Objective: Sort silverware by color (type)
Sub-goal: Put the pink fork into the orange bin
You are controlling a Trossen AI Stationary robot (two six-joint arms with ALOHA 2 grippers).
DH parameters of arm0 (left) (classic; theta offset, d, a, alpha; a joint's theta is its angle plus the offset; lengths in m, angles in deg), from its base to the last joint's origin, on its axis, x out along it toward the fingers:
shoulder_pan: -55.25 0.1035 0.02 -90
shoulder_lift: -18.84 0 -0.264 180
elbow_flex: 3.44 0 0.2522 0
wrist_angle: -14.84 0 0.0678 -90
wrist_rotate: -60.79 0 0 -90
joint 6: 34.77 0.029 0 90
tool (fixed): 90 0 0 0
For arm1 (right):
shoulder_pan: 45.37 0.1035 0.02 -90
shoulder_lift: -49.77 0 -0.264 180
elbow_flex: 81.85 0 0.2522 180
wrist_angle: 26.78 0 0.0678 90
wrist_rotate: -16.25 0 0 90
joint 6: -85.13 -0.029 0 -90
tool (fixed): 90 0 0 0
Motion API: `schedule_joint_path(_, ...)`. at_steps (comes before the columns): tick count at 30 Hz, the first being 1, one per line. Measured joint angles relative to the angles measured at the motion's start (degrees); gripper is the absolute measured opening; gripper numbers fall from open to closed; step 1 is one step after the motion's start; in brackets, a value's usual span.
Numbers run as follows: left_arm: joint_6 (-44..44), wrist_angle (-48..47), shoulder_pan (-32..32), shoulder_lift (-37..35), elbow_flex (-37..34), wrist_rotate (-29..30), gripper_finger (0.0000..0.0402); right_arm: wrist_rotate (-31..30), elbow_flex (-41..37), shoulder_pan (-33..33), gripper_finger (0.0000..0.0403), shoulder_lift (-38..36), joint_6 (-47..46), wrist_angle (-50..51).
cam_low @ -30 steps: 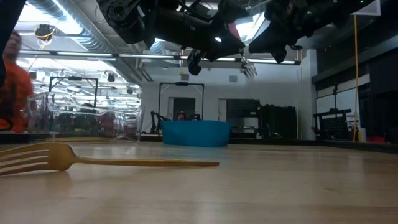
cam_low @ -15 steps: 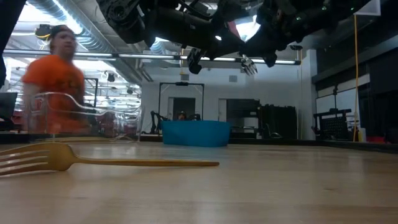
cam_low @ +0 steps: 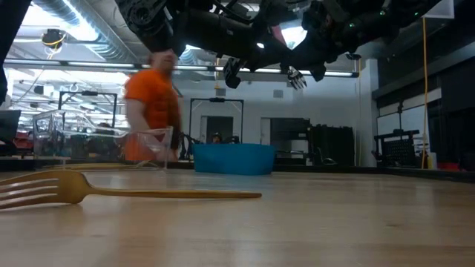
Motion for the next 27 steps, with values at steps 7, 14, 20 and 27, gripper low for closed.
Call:
schedule_joint_path(7, 0.0, 0.0, 0.0, 0.0, 0.0, 0.2, 0.0039, 0.0, 0.0, 0.0, 0.0007, 0.0, 0.0, 0.1)
schedule_joint_path(14, -0.1, 0.0, 0.0, 0.0, 0.0, -0.2, 0.0039, 0.0, 0.0, 0.0, 0.0042, 0.0, -0.1, 0.1)
schedule_joint_path(20, 0.0, -0.2, -0.3, 0.0, 0.0, 0.1, 0.0039, 0.0, 0.0, 0.0, 0.001, 0.0, -0.1, 0.3)
schedule_joint_path(27, 0.0, -0.6, -0.3, 0.0, 0.0, 0.2, 0.0039, -0.6, 0.0, 0.0, 0.0007, 0.0, -0.1, 0.4)
